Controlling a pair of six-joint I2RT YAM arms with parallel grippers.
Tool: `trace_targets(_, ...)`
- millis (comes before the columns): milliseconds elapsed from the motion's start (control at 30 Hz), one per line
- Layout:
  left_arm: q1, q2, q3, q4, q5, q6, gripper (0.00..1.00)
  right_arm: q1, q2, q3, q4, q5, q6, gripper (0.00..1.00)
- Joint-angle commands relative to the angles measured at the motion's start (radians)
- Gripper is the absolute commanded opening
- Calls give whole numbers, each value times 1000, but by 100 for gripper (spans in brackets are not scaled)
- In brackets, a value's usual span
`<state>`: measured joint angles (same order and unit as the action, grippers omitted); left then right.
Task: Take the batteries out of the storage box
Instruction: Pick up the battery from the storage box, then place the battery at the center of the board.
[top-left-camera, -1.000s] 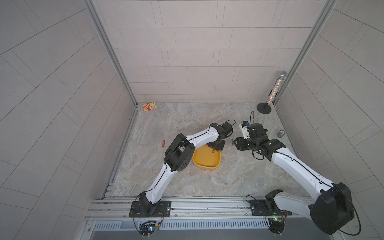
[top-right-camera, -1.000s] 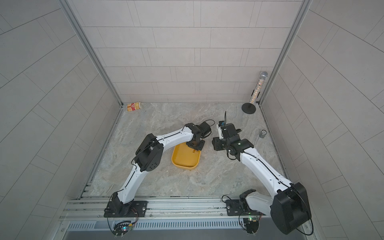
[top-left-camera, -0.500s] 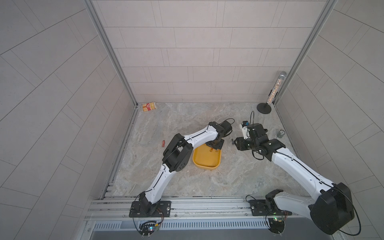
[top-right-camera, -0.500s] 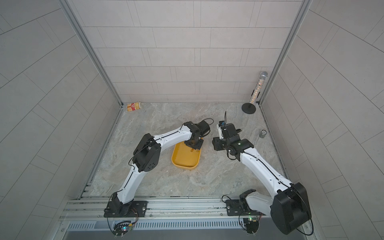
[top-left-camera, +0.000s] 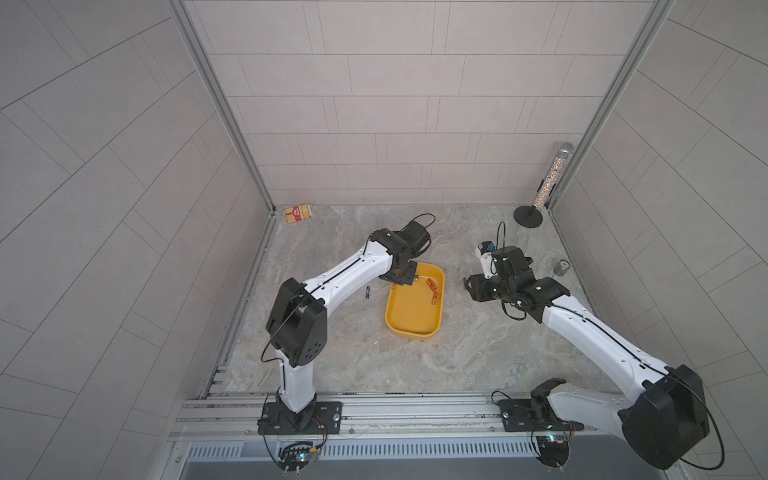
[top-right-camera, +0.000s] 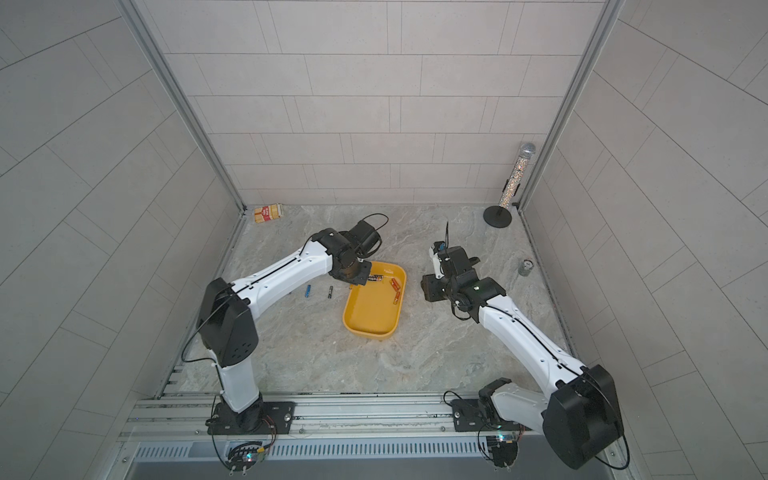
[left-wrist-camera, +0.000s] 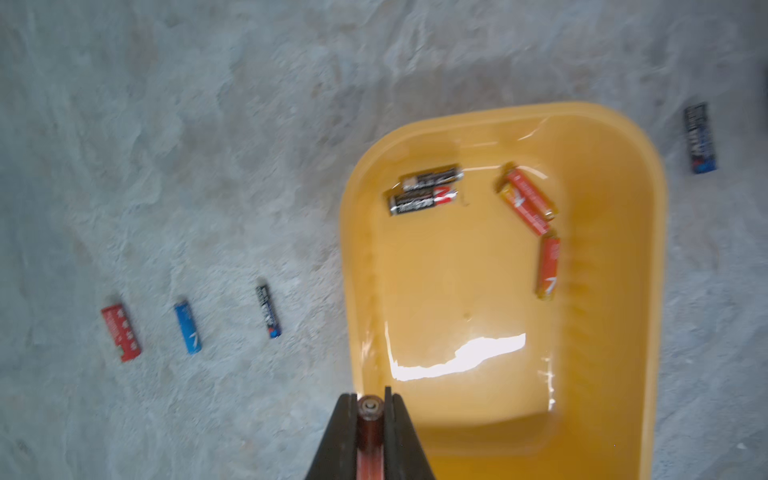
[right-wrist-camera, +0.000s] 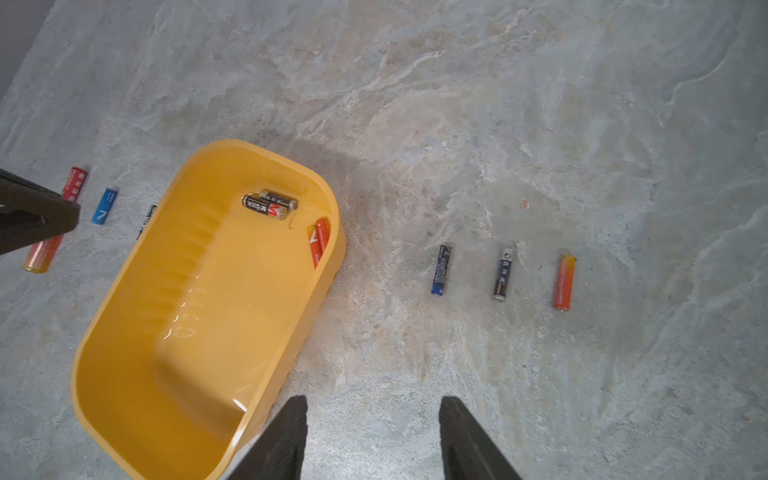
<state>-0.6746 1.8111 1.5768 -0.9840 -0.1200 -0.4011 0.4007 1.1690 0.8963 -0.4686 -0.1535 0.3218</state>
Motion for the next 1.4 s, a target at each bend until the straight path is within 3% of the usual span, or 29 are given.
trace_targets(0,51,-90,-150,25,-38,-18,0,36,15,29,-2,13,-5,55)
trace_targets(367,176,-128,-482,192,-1,-35,0,76,47,42,4,33,-9,55)
trace_targets(600,170,-63,-503,277,73,-87,0,94,61,67,-18,44,-15,55)
trace_targets(1200,129,10,-505,309,115,-209,0,104,62,60,-22,70,-20,55)
trace_targets(1367,126,32,-495,295,102,-205,8,104,62,58,-22,75,-23,55)
